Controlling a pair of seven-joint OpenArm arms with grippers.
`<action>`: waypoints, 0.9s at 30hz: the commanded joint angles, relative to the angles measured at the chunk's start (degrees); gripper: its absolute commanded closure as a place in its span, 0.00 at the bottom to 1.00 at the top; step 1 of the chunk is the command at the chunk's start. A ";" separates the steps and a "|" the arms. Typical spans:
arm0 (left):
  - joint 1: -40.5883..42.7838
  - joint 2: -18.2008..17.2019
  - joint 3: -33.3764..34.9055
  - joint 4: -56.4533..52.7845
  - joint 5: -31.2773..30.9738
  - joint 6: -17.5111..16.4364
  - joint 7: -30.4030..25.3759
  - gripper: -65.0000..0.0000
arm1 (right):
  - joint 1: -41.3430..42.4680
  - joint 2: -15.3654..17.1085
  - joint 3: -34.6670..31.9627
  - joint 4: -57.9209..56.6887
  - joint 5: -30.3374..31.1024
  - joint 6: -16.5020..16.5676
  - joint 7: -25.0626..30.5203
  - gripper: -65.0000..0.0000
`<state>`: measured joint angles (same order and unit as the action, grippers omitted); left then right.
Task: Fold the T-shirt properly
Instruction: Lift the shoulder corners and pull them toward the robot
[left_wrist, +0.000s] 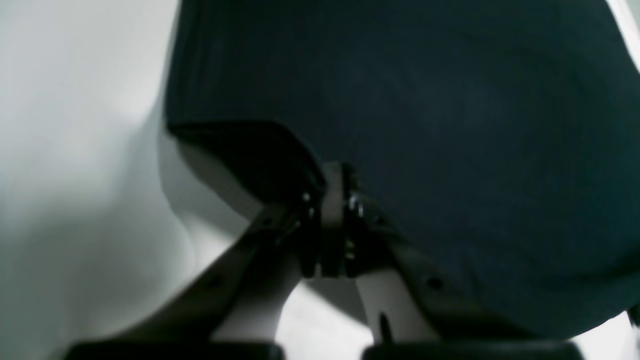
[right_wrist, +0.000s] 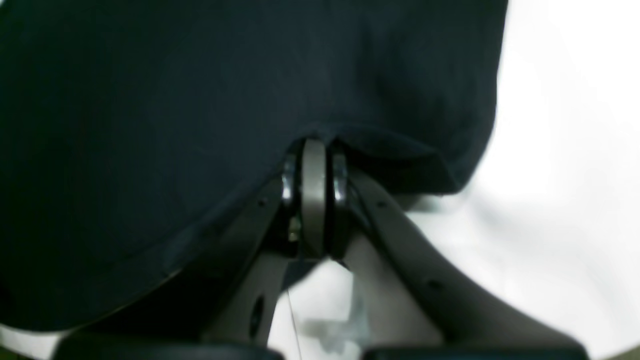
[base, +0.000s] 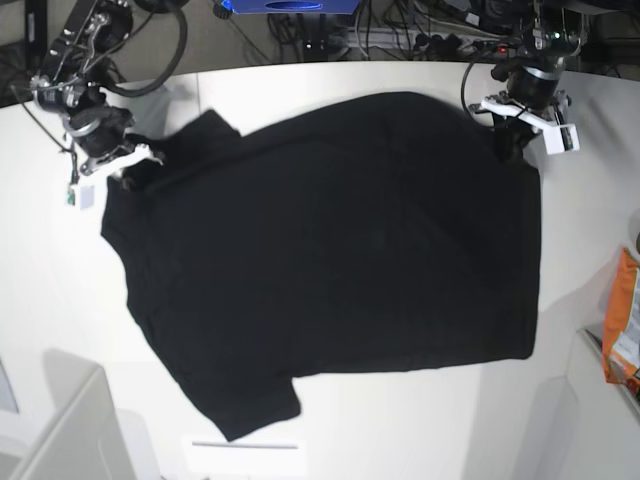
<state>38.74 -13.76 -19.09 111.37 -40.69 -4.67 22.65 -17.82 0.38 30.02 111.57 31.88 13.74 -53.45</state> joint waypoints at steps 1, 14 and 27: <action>-0.19 -0.70 -1.52 0.85 -0.41 -0.30 -1.25 1.00 | 1.08 0.54 0.18 0.74 0.52 -0.07 0.31 1.00; -8.28 -0.53 -4.60 -0.56 -0.06 -0.30 7.28 1.00 | 13.38 0.19 -6.77 -2.69 -14.08 -0.07 -2.68 1.00; -14.43 0.09 -9.17 -2.84 0.03 -0.30 11.50 1.00 | 22.44 0.19 -8.00 -13.15 -14.60 -0.07 -2.68 1.00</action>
<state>24.47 -12.91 -27.92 107.74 -40.45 -4.62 35.38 3.51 0.03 22.11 97.47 16.67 13.52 -57.19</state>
